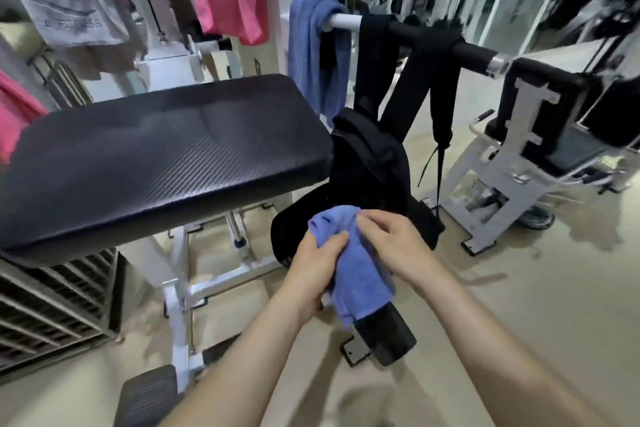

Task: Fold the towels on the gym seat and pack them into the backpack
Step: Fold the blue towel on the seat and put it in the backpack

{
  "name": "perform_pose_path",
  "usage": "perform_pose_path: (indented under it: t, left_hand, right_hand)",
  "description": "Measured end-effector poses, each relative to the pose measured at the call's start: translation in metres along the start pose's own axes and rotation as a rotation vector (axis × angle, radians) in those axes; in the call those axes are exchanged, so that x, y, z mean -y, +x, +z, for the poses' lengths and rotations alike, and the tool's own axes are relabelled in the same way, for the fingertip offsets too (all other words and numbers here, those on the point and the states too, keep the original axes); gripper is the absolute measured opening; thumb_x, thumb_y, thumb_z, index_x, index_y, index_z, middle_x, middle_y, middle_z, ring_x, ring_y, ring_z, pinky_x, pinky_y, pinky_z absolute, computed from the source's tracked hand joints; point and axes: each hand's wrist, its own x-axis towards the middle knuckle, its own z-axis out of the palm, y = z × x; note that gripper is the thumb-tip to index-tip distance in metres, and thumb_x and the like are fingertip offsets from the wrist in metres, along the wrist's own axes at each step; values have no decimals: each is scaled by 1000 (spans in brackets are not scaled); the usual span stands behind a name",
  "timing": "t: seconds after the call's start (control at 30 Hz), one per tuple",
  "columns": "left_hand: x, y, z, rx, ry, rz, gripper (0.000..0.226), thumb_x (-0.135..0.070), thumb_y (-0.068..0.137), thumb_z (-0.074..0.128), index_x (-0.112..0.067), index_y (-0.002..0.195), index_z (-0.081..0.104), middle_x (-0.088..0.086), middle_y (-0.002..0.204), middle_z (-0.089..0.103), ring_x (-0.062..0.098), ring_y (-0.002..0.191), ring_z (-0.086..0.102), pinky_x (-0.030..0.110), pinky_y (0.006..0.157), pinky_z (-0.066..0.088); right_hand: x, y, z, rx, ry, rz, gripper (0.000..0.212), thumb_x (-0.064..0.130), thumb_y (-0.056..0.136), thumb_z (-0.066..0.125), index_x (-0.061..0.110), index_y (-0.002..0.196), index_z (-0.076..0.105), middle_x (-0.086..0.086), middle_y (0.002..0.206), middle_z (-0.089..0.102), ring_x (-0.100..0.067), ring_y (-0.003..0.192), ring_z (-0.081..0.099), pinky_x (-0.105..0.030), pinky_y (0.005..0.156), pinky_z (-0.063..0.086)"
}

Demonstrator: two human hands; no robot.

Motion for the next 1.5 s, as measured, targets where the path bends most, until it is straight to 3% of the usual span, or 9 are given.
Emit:
perform_pose_path:
  t: [0.13,0.3,0.57,0.67,0.83,0.93,1.2,1.33,1.5]
  left_hand:
    - [12,34,22,-257,-247,-176,14,-19,94,55,-8,99,62,14,90,71,26,79,71,38,66,58]
    - [21,68,42,-78,-239,-198,15,-20,96,48,-13,87,58,3,73,58,13,59,54,26,62,49]
    - [103,146,-21,-692,768,-261,60,-29,81,65,-33,137,42,16,133,53,36,125,46,39,100,42]
    - [133,164,-29,-655,386,-368,83,-13,79,73,-19,145,22,18,128,58,38,115,57,43,96,48]
    - [100,150,11,-636,276,-141,28,-11,84,64,-16,109,52,2,95,66,21,89,62,30,79,50]
    - [71,120,41,-587,235,-12,16,-16,91,61,-20,87,46,-6,75,54,6,69,52,16,61,42]
    - [19,70,46,-415,41,37,30,-33,92,54,-3,87,57,22,86,65,35,81,67,53,68,57]
    - [6,46,42,-340,-22,-14,27,-19,98,50,3,83,58,15,71,61,19,66,66,40,51,57]
    - [9,27,25,-274,-125,-89,34,-22,101,44,-8,88,72,9,78,76,20,73,73,28,50,53]
  right_hand:
    - [-24,23,-11,503,-342,-29,63,55,78,67,22,128,49,10,121,54,-10,106,56,-28,87,49]
    - [-61,87,1,343,-542,-10,36,25,82,63,11,109,45,-6,83,59,-24,72,59,-35,58,47]
    - [-107,134,25,237,-646,-94,18,24,93,53,11,102,44,-9,95,50,-23,67,54,-30,55,39]
    - [-112,144,29,268,-900,-159,34,35,93,54,12,117,46,-9,107,53,-25,85,61,-30,64,41]
    - [-103,160,24,104,-1049,-392,44,22,66,82,4,97,58,-16,80,58,-29,45,52,-19,42,11]
    - [-85,173,6,135,-1169,-241,47,16,88,58,15,129,36,-16,120,49,-26,57,43,-30,48,27]
    - [-76,170,-9,282,-1169,-328,38,15,86,59,18,121,43,-11,110,48,-36,75,57,-35,57,34]
    - [-84,166,27,530,-1112,-208,23,11,84,59,13,106,54,-14,114,59,-37,103,61,-35,69,41]
    - [-87,156,30,138,-988,-378,26,19,90,54,8,114,51,-13,114,50,-33,101,56,-37,66,43]
